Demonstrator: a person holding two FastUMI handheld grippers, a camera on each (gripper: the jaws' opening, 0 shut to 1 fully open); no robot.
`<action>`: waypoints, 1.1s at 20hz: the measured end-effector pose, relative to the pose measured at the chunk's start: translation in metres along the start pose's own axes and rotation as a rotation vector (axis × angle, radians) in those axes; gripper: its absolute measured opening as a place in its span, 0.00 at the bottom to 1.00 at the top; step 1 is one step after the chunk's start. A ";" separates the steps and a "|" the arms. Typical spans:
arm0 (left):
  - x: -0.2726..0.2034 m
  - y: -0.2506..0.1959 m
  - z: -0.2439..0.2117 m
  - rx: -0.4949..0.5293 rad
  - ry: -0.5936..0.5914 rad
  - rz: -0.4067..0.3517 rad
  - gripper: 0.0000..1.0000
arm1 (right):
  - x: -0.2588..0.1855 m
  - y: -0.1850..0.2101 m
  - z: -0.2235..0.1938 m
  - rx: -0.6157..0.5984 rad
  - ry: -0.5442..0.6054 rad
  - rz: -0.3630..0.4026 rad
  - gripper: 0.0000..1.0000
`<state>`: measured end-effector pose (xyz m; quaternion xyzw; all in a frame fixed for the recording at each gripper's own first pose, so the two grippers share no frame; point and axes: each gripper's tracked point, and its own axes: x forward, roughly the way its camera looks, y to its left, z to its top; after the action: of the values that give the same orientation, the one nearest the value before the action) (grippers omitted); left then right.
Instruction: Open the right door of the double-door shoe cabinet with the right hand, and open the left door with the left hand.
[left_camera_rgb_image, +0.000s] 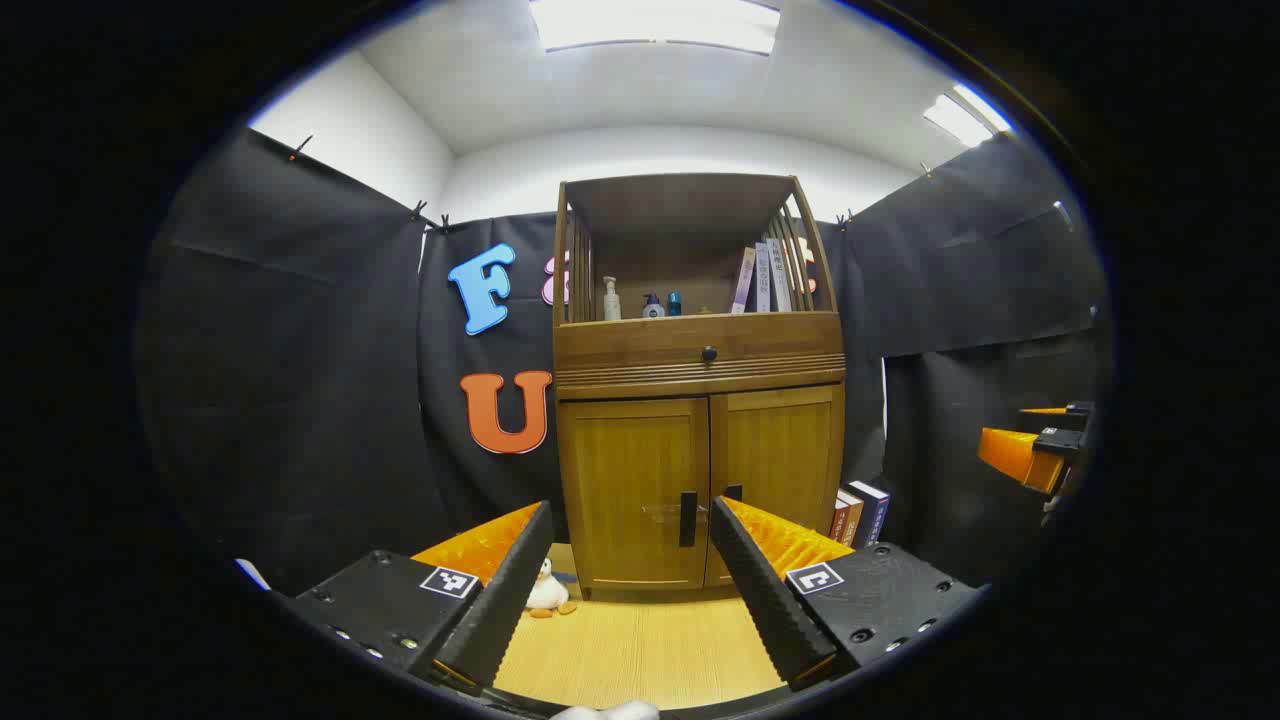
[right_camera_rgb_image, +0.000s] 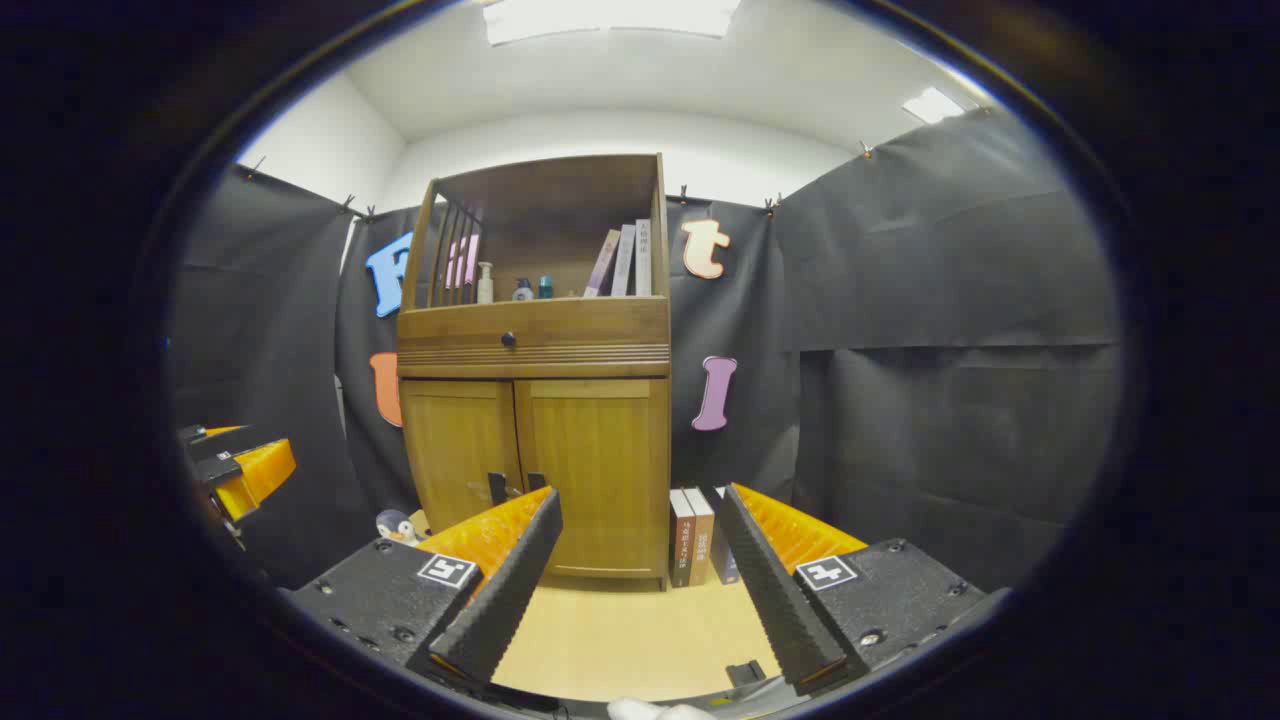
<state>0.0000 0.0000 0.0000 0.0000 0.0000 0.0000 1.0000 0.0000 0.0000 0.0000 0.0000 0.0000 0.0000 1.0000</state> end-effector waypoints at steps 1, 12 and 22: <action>-0.001 0.001 -0.001 0.001 0.002 0.001 0.96 | -0.001 0.001 -0.001 -0.001 -0.001 -0.001 1.00; -0.012 0.003 -0.004 0.002 0.009 -0.011 0.96 | -0.006 0.007 -0.009 -0.023 0.015 -0.006 1.00; -0.021 0.015 -0.012 -0.003 0.021 0.007 0.96 | 0.043 0.025 -0.052 -0.057 0.062 0.000 1.00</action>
<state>-0.0209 0.0146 -0.0115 -0.0016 0.0104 0.0036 0.9999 0.0427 0.0246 -0.0517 -0.0286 0.0309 -0.0001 0.9991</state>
